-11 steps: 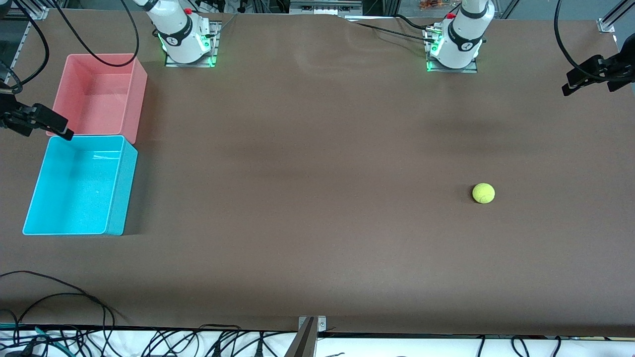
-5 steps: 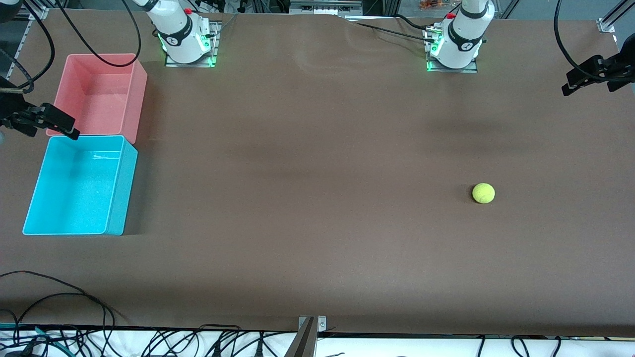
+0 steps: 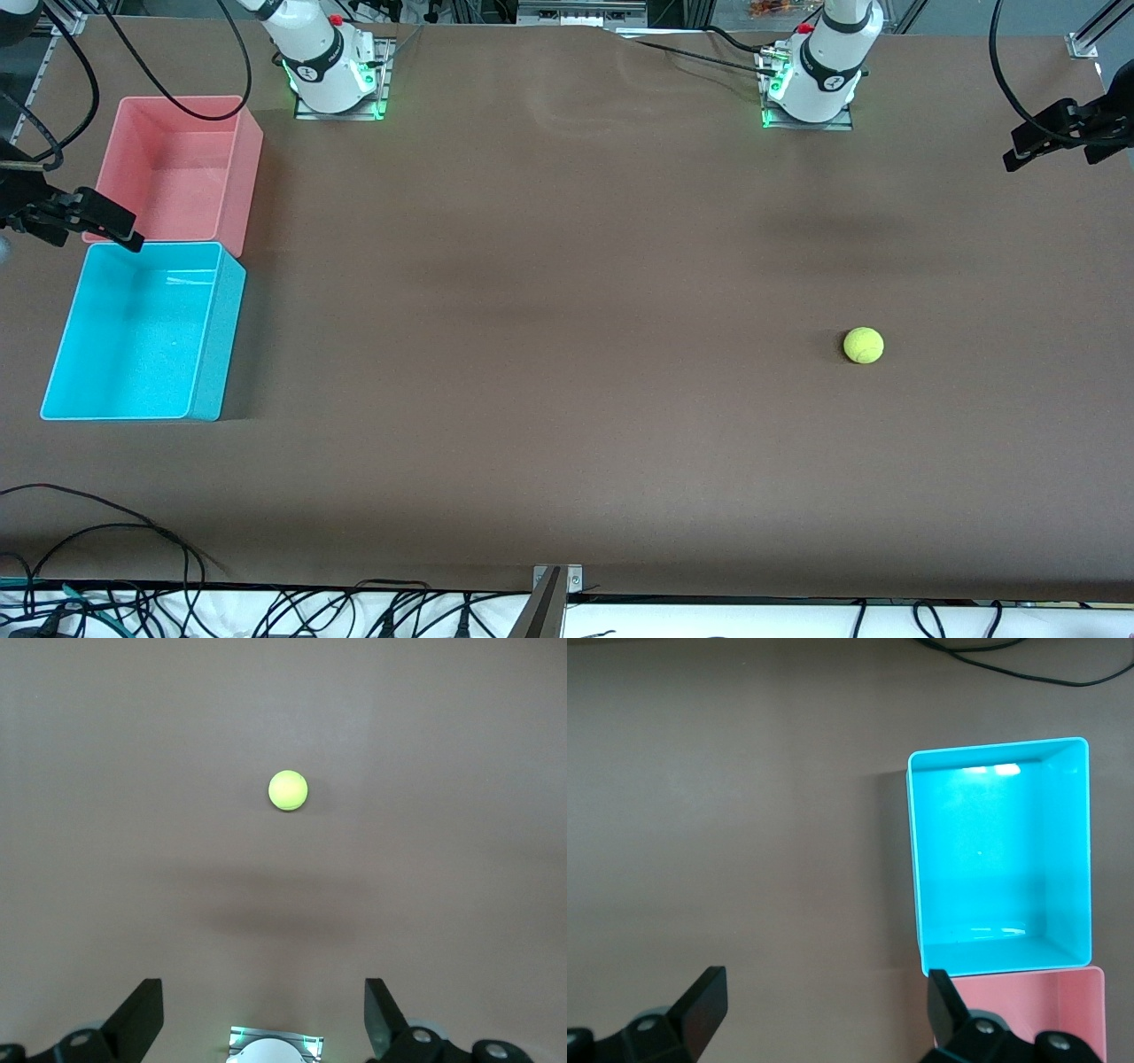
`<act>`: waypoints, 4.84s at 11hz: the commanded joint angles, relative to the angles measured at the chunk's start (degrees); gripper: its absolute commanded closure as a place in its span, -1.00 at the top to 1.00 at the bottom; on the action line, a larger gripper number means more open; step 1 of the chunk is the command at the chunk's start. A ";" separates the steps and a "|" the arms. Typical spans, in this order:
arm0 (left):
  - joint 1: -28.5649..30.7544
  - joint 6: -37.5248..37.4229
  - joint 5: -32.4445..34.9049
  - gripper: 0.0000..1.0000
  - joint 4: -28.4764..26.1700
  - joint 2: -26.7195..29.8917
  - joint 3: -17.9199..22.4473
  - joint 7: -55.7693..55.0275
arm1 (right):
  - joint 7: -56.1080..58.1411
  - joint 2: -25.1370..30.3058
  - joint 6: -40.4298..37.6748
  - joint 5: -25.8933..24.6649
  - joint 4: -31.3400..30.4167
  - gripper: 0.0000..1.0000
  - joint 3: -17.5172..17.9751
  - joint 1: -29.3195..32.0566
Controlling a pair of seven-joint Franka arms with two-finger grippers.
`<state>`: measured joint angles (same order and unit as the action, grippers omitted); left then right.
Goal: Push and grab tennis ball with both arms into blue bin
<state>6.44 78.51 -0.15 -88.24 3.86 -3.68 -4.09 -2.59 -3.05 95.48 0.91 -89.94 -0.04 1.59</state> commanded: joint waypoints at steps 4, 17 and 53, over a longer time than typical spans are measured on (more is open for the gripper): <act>-0.11 -0.73 1.38 1.00 1.58 -0.61 -0.27 -0.12 | 0.39 -0.20 -2.31 -0.99 2.22 1.00 -0.31 0.34; -0.03 -0.73 1.38 1.00 1.67 -1.23 -0.27 -0.12 | -0.14 0.24 -2.84 -0.82 2.22 1.00 -0.66 0.34; 0.06 -0.82 1.38 1.00 1.67 -1.23 -0.10 -0.12 | -1.19 0.24 -4.60 -0.91 2.14 1.00 -0.31 0.08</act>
<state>6.47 78.52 -0.13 -88.22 3.24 -3.42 -4.09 -2.64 -2.90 92.14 0.71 -88.82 -0.62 1.69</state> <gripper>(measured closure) 0.000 0.000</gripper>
